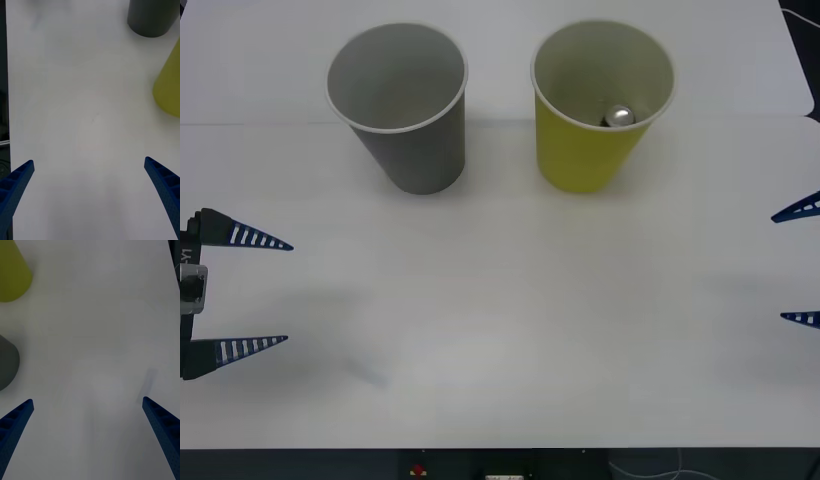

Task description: Put the can into the green bin and the plastic bottle into the gray bin

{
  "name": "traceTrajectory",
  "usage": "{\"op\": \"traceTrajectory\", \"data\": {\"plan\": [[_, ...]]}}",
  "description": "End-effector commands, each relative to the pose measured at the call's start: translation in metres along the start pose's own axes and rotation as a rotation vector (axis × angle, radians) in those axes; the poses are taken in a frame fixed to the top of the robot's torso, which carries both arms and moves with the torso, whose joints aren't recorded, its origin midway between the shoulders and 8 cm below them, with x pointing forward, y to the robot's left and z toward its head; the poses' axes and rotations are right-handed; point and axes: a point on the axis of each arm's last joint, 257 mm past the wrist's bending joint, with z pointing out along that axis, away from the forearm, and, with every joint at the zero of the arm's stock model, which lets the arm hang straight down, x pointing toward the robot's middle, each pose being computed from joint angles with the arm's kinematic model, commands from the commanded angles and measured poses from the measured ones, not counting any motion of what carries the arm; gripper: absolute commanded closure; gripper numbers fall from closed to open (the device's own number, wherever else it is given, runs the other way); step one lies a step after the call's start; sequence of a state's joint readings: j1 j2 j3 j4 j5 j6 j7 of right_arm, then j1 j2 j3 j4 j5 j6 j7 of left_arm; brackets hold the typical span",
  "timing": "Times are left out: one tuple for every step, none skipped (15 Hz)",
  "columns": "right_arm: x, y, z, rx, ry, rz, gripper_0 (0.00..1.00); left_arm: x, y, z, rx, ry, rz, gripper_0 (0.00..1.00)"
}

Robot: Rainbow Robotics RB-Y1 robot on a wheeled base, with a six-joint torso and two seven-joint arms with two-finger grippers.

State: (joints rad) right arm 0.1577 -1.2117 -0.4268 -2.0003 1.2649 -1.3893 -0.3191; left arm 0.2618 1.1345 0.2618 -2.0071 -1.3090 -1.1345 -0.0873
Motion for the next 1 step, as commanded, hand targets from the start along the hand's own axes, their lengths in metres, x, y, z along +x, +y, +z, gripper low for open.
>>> {"op": "traceTrajectory", "data": {"plan": [[0.0021, -0.0012, -0.0007, 0.004, 0.0, 0.008, 0.0, 0.0, 0.0, 0.0, 0.0, 0.0, 0.0, 0.0]]}}
